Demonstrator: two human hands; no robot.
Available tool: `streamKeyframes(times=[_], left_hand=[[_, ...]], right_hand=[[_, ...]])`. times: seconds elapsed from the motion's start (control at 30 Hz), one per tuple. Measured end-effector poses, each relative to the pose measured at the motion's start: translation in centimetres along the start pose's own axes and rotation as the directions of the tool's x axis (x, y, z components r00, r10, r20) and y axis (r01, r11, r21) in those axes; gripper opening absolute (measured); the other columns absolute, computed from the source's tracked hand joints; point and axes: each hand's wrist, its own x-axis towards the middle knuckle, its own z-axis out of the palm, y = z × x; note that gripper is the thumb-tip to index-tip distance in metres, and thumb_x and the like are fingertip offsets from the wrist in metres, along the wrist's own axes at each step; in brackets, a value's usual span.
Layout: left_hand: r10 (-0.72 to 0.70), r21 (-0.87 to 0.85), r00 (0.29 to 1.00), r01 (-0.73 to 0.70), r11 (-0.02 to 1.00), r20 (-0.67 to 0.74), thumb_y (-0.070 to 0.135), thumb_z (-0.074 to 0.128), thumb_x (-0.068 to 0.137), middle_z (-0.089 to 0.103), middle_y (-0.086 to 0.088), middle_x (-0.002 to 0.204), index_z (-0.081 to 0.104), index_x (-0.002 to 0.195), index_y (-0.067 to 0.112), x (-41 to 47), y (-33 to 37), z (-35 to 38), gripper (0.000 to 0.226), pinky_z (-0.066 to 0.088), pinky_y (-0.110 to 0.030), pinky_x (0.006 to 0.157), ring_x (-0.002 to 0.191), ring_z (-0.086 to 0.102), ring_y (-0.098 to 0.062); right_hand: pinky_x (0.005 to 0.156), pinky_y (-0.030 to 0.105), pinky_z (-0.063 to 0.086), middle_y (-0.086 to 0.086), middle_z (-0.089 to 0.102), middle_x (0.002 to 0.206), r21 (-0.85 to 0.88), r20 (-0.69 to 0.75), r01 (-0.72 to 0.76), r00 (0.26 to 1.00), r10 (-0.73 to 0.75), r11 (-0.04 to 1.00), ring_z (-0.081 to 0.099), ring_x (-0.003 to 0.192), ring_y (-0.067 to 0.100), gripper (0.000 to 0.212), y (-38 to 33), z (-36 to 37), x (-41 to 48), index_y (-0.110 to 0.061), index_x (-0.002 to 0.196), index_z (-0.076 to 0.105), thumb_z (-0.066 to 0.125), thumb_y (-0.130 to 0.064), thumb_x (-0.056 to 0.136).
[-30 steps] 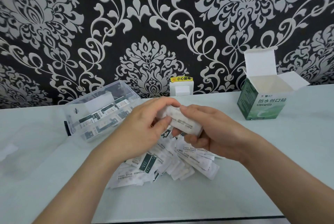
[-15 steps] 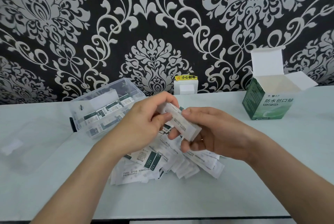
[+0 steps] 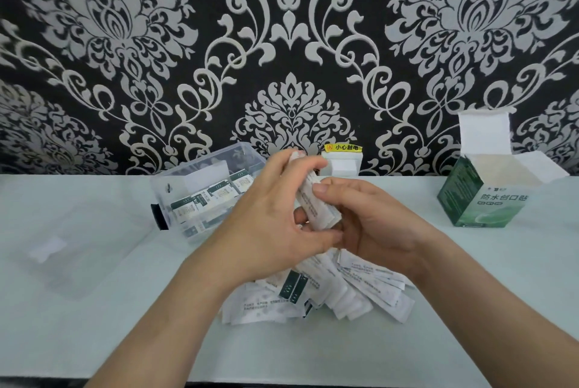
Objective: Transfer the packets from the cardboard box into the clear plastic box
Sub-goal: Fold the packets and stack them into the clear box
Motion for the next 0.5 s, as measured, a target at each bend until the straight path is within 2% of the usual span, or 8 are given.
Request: streamKeyframes(times=[0.07,0.17,0.23,0.3,0.4,0.5], left_hand=[[0.029,0.013,0.998,-0.028,1.0,-0.06,0.045,0.076,0.067,0.032,0.023,0.127,0.039,0.125,0.046,-0.1,-0.4,-0.6,0.069,0.04,-0.006,0.083,0.106,0.044,0.007],[0.043,0.03,0.993,-0.04,0.999,-0.113,0.046,0.075,0.067,0.035,0.019,0.12,0.044,0.124,0.041,-0.3,-1.0,-1.5,0.066,0.048,-0.023,0.084,0.104,0.048,0.0],[0.043,0.01,0.991,-0.042,0.999,-0.125,0.048,0.076,0.065,0.035,0.018,0.12,0.045,0.124,0.041,-0.3,-1.4,-2.0,0.067,0.047,-0.02,0.085,0.106,0.049,-0.001],[0.021,-0.035,0.992,-0.026,0.999,-0.125,0.051,0.077,0.064,0.034,0.019,0.123,0.044,0.124,0.044,-0.5,-2.2,-2.9,0.069,0.043,-0.01,0.084,0.109,0.048,0.0],[-0.016,-0.105,0.99,0.002,0.994,-0.137,0.052,0.077,0.063,0.036,0.02,0.126,0.044,0.122,0.048,-0.8,-3.1,-4.3,0.068,0.04,-0.005,0.082,0.111,0.046,0.006],[-0.021,-0.077,0.985,0.007,0.997,-0.172,0.059,0.073,0.061,0.04,0.021,0.124,0.043,0.122,0.05,-1.1,-4.6,-5.5,0.069,0.039,-0.011,0.09,0.113,0.046,0.004]], right_hand=[[0.067,0.028,0.053,0.016,0.072,0.094,-0.017,-0.005,-0.003,1.0,0.003,1.0,0.066,0.073,0.021,0.034,-0.1,0.4,0.7,-0.007,0.112,0.062,0.067,-0.027,0.085],[0.07,0.028,0.054,0.012,0.073,0.093,-0.049,0.034,-0.008,0.999,0.01,0.999,0.067,0.077,0.02,0.039,-0.4,1.2,1.6,-0.006,0.114,0.058,0.066,-0.029,0.083],[0.062,0.024,0.055,0.013,0.073,0.091,-0.055,0.057,-0.001,0.998,0.004,0.998,0.068,0.074,0.017,0.037,-0.9,1.6,1.9,-0.007,0.111,0.056,0.068,-0.027,0.083],[0.054,0.022,0.054,0.015,0.072,0.09,-0.062,0.067,-0.005,0.998,0.009,0.998,0.07,0.069,0.015,0.03,-1.6,2.3,2.6,-0.007,0.106,0.055,0.067,-0.023,0.084],[0.06,0.025,0.057,0.018,0.071,0.095,-0.132,0.105,-0.015,0.994,0.029,0.991,0.071,0.071,0.017,0.032,-2.5,3.5,4.0,-0.007,0.108,0.057,0.066,-0.023,0.082],[0.059,0.023,0.057,0.019,0.068,0.095,-0.155,0.087,-0.037,0.995,0.051,0.987,0.071,0.069,0.013,0.033,-2.7,5.2,5.6,-0.007,0.109,0.057,0.067,-0.02,0.08]])
